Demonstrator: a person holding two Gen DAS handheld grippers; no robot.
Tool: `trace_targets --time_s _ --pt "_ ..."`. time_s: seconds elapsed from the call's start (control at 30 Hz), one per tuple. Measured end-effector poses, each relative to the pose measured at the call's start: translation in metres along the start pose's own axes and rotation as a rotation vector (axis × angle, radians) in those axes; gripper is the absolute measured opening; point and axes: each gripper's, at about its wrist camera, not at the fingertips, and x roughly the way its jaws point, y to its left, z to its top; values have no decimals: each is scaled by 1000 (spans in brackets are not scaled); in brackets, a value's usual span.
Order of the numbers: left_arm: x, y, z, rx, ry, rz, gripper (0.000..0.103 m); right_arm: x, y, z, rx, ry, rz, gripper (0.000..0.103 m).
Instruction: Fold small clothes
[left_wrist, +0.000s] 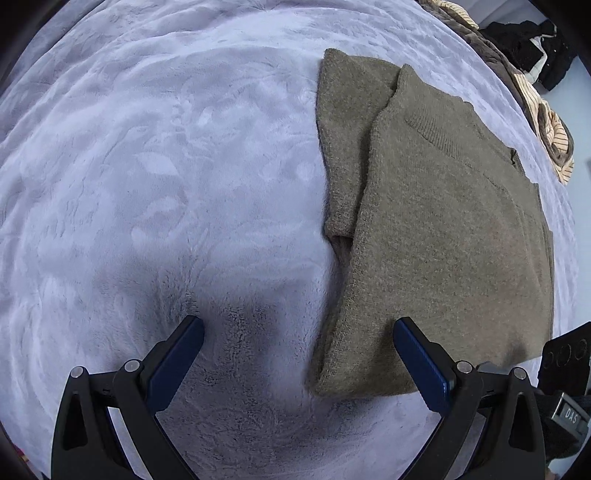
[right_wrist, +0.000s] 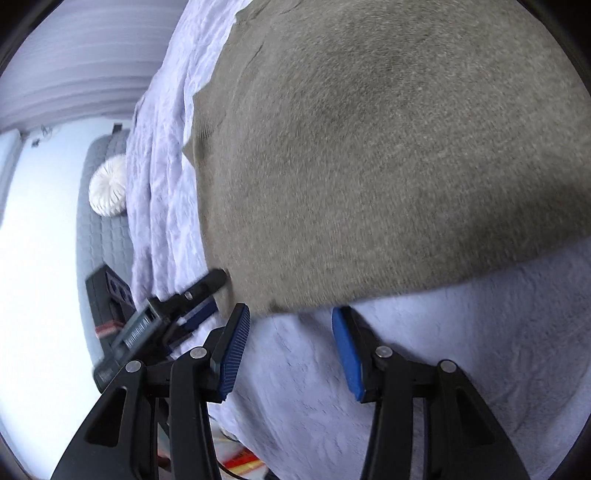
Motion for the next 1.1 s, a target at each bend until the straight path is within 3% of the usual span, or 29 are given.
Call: trace_targets --time_s 0.3,0.6,0.67,0.7,0.73,0.83,1.1 --pt "2 -3 6 -8 8 -24 103 26 14 6 12 10 68 54" --pt "-9 32 9 -149 12 -242 103 35 -2 10 179 -7 200 54" --pt "-9 36 11 -175 21 -310 103 38 -4 12 209 8 219 41" --pt "-9 38 12 -185 30 -348 103 40 -3 14 216 16 224 14" --pt "-7 39 15 -199 45 -399 103 39 -2 15 213 17 232 8" --pt "-1 35 20 -224 77 -506 103 28 16 22 138 -9 277 8" --pt "17 11 67 -243 79 -663 103 -6 61 44 -44 -42 306 8"
